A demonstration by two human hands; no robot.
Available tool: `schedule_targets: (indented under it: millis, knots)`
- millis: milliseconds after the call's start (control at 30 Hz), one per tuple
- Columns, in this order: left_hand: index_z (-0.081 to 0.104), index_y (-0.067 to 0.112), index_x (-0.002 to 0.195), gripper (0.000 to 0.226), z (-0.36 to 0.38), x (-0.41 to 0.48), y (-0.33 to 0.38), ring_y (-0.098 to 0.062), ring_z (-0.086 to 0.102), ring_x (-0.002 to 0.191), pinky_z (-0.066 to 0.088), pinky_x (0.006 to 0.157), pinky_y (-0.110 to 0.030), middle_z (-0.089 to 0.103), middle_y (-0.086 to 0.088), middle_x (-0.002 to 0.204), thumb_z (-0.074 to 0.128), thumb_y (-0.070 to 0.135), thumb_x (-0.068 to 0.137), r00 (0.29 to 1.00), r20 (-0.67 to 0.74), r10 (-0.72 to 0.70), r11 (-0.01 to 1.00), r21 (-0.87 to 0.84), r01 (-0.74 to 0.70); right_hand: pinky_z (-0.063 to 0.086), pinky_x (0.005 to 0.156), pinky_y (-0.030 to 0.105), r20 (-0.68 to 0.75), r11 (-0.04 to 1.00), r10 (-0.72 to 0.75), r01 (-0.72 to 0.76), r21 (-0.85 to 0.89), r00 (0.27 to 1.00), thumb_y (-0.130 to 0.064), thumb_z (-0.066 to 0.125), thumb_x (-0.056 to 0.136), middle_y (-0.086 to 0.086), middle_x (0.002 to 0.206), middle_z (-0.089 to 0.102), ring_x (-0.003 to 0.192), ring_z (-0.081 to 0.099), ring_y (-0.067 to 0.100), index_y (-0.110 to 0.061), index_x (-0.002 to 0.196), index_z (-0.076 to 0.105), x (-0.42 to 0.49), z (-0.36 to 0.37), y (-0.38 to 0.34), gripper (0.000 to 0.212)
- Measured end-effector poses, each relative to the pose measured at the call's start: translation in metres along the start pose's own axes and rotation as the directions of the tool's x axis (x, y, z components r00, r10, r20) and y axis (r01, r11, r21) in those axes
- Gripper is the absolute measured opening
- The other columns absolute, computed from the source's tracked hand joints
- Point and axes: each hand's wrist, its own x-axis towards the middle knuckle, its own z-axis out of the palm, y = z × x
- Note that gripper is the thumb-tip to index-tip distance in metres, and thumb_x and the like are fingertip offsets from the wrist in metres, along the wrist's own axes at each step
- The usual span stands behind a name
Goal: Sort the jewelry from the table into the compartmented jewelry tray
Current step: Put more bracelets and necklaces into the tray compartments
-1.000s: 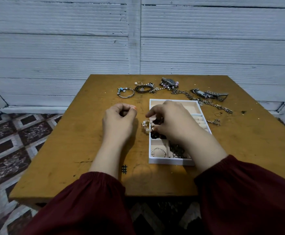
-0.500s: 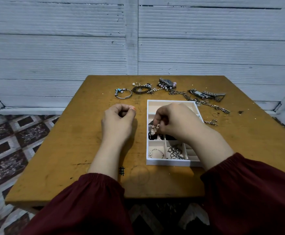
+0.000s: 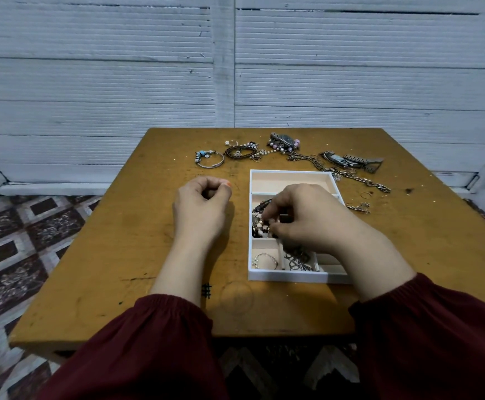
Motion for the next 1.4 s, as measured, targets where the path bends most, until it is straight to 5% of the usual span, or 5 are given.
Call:
schedule_targets:
  millis: [200,800,1000,1400]
  knots:
    - [0.070,0.019,0.083,0.004,0.001,-0.001,0.000,-0.017,0.064,0.085,0.054,0.084,-0.039,0.070,0.001,0.084,0.066,0.021,0.084,1.000,-0.004,-0.010,1.000,0.001,0.010,0.050,0.084,0.028,0.004,0.999,-0.027,0.027,-0.029,1.000,-0.015,0.067,0.077,-0.007,0.101,0.068,0.094,0.060,0.012,-0.027,0.108,0.070,0.002,0.002,-0.004,0.033]
    - [0.068,0.022,0.076,0.007,0.002,0.000,-0.001,-0.018,0.063,0.078,0.055,0.083,-0.042,0.068,0.001,0.078,0.067,0.022,0.082,1.000,0.012,-0.012,1.000,-0.022,0.012,0.048,0.078,0.029,-0.057,0.999,-0.030,0.029,-0.029,0.998,-0.025,0.070,0.080,-0.016,0.074,0.049,0.089,0.054,0.011,-0.028,0.092,0.076,0.001,-0.001,0.005,0.013]
    - [0.068,0.021,0.077,0.007,0.002,-0.001,0.000,-0.013,0.060,0.074,0.054,0.080,-0.038,0.068,0.002,0.077,0.067,0.020,0.083,1.000,0.013,0.015,1.000,-0.017,-0.015,0.049,0.075,0.032,-0.091,0.999,-0.018,0.022,0.045,0.996,-0.031,0.068,0.083,-0.007,0.082,0.059,0.083,0.056,0.010,-0.025,0.088,0.074,0.001,0.001,0.009,0.009]
    - [0.067,0.021,0.077,0.008,0.015,-0.013,0.011,-0.008,0.058,0.066,0.052,0.071,-0.033,0.065,0.007,0.071,0.066,0.019,0.085,0.985,0.119,0.129,0.992,0.002,-0.130,0.050,0.067,0.035,-0.376,0.967,0.066,0.035,0.254,0.924,-0.030,0.061,0.087,-0.011,0.076,0.063,0.068,0.057,0.010,-0.023,0.079,0.067,-0.004,-0.009,0.023,0.012]
